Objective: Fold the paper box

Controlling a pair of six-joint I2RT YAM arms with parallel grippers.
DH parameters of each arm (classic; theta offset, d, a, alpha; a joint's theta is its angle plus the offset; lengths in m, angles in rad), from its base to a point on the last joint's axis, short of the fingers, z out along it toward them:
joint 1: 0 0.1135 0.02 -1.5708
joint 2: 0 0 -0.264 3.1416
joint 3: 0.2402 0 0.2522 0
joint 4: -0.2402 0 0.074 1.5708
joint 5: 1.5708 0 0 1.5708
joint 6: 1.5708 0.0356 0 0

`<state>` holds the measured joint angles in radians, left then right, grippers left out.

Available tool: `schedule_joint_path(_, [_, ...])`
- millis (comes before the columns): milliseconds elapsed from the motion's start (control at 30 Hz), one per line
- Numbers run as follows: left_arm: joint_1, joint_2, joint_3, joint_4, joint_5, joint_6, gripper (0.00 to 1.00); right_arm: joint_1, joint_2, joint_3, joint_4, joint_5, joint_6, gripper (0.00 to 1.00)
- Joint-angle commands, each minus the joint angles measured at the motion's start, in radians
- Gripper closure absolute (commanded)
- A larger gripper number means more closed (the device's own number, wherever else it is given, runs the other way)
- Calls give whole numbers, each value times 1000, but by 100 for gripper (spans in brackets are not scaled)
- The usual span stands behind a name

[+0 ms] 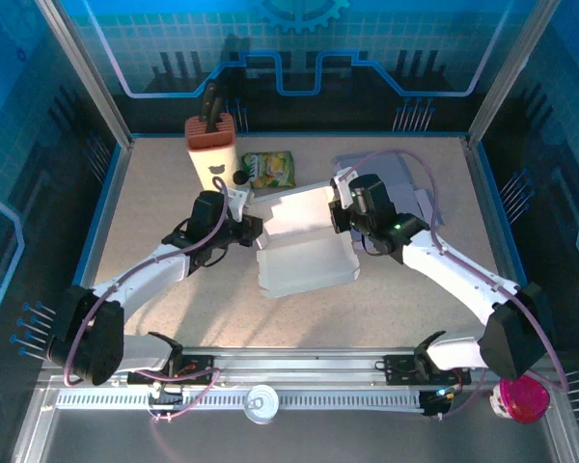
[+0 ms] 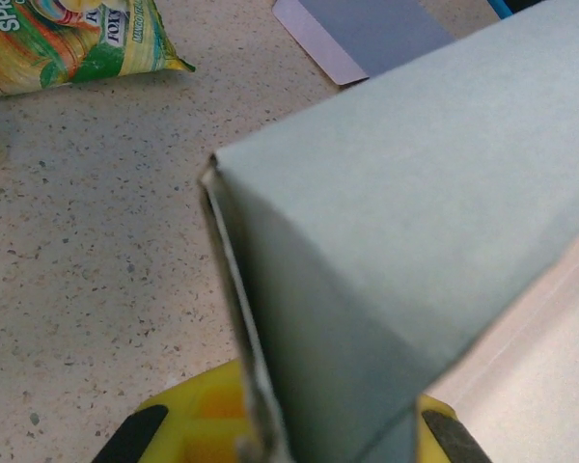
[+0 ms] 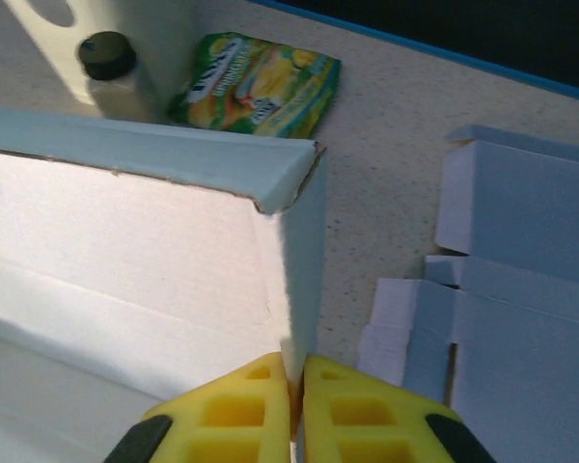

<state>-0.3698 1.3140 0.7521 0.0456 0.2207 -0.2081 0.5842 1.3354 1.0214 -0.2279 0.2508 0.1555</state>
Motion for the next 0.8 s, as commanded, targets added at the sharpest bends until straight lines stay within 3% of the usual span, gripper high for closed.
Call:
schedule_joint_path(0, [-17, 5, 49, 18, 26, 12, 100, 51, 26, 32, -31, 165, 42, 100])
schedule_joint_path(233, [-22, 5, 55, 7, 18, 15, 100, 65, 34, 33, -18, 164, 60, 100])
schedule_joint_path(367, [-24, 2, 57, 4, 14, 16, 100, 45, 54, 60, -37, 120, 49, 86])
schedule_joint_path(767, [-24, 7, 65, -1, 13, 21, 100, -27, 77, 69, -47, 28, 41, 70])
